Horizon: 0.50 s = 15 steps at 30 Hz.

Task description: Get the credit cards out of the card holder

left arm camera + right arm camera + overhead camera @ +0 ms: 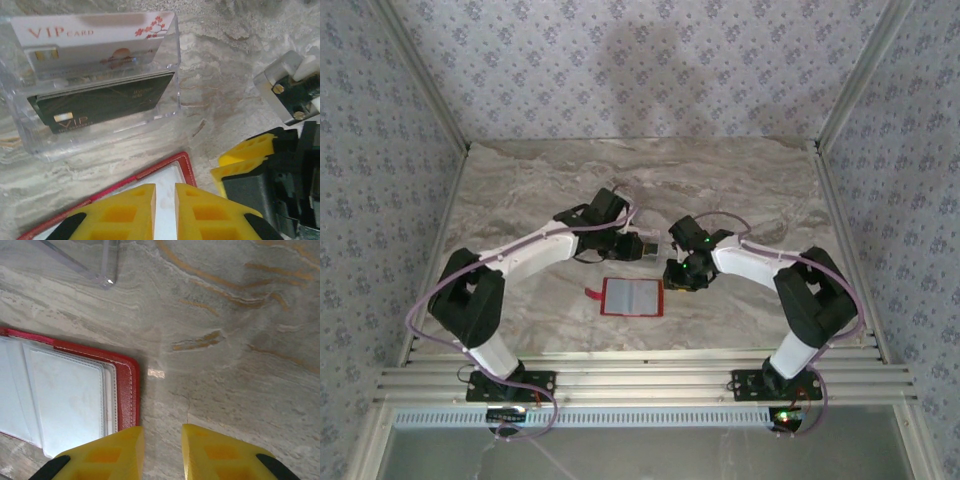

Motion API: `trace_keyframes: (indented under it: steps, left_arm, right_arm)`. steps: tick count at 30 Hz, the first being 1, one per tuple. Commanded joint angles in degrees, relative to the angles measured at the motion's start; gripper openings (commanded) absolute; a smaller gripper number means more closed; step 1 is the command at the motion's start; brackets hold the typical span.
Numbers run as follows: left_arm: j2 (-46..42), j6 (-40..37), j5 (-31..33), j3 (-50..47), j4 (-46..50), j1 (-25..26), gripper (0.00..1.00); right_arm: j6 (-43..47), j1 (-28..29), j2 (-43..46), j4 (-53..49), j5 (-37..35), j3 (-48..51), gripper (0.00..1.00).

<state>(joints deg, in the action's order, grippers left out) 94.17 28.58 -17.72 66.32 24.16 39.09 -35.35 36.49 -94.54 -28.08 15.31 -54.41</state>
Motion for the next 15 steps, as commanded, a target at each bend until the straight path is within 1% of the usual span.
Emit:
trace_keyframes:
  steps: [1, 6, 11, 15]
  left_arm:
    - [-3.6, 5.0, -2.7, -1.3, -2.0, 0.2, 0.20]
    - [-4.8, 5.4, -2.1, -3.7, -1.9, 1.2, 0.20]
    - [-5.4, 8.1, 0.1, -6.2, -3.2, 1.7, 0.19]
    - [-6.1, 10.6, 0.4, -8.4, -5.4, 1.8, 0.18]
  right_arm:
    - [-1.9, 0.6, -1.1, 1.4, 2.5, -1.4, 0.27]
    - [-2.5, 1.4, -2.3, 2.8, 3.8, -1.9, 0.21]
    - [-2.8, 2.1, -3.5, 3.1, 3.9, -2.5, 0.14]
    - [-2.9, 2.2, -4.4, 3.4, 3.8, -2.5, 0.12]
